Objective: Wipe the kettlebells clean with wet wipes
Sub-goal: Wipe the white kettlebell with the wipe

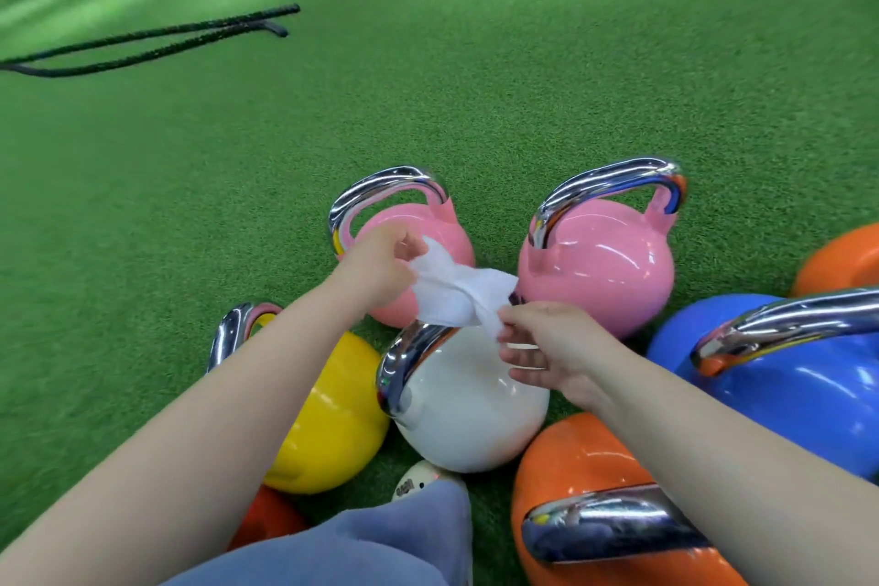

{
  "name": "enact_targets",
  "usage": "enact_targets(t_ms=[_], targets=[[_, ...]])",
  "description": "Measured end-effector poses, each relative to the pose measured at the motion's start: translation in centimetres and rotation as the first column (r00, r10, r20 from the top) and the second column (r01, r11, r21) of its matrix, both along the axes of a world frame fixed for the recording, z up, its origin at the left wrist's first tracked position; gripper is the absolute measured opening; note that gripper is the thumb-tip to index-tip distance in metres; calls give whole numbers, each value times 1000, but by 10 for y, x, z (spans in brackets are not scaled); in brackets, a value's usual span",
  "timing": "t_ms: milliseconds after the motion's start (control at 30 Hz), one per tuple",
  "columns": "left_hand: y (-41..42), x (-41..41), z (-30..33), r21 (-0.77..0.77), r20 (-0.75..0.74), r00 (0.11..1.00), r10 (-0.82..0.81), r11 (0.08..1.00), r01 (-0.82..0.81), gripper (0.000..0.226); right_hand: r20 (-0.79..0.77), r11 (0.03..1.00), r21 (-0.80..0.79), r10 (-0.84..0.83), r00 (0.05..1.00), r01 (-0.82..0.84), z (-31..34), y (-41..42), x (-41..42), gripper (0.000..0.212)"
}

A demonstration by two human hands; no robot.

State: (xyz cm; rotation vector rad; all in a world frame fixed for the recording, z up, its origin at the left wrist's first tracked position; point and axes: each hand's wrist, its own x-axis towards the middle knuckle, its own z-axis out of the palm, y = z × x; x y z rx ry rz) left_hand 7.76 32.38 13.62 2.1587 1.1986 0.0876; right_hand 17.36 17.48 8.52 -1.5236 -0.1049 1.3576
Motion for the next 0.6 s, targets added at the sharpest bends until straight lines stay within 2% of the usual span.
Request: enact_targets(t_ms=[67, 133, 200, 267, 300, 333, 400, 467, 600], targets=[[-1, 6, 5, 272, -161, 985, -65, 956, 107, 38, 47, 999, -4, -34, 998, 35, 0, 0, -2, 17], [-14, 20, 14, 413, -232, 967, -106, 889, 197, 25, 83, 993, -14, -115, 990, 117, 0, 0, -2, 16], [-26, 30, 23, 381, -476, 871, -118, 865, 326, 18, 78, 979, -25, -200, 977, 203, -3, 0, 1, 18], [-32, 27, 24, 244, -626, 767, -141, 898, 365, 31, 62, 971, -36, -236, 970, 238, -4, -1, 3, 19], [-32, 23, 21, 194, -633, 757, -163, 913, 358, 43, 59, 970, -39, -238, 970, 240, -5, -1, 5, 19], [-32, 19, 18, 166, -594, 783, -182, 925, 342, 51, 61, 971, -39, -232, 971, 235, -5, -2, 6, 18], [-32, 11, 12, 168, -409, 892, -193, 945, 282, 42, 76, 981, -45, -185, 980, 188, -5, -2, 5, 16], [-28, 7, 15, 193, -304, 938, -168, 953, 233, 30, 95, 991, -67, -108, 990, 114, -5, -3, 4, 14], [-22, 0, 31, 212, -513, 845, -148, 932, 293, 36, 112, 991, -97, 98, 989, -87, -3, -5, -1, 13]])
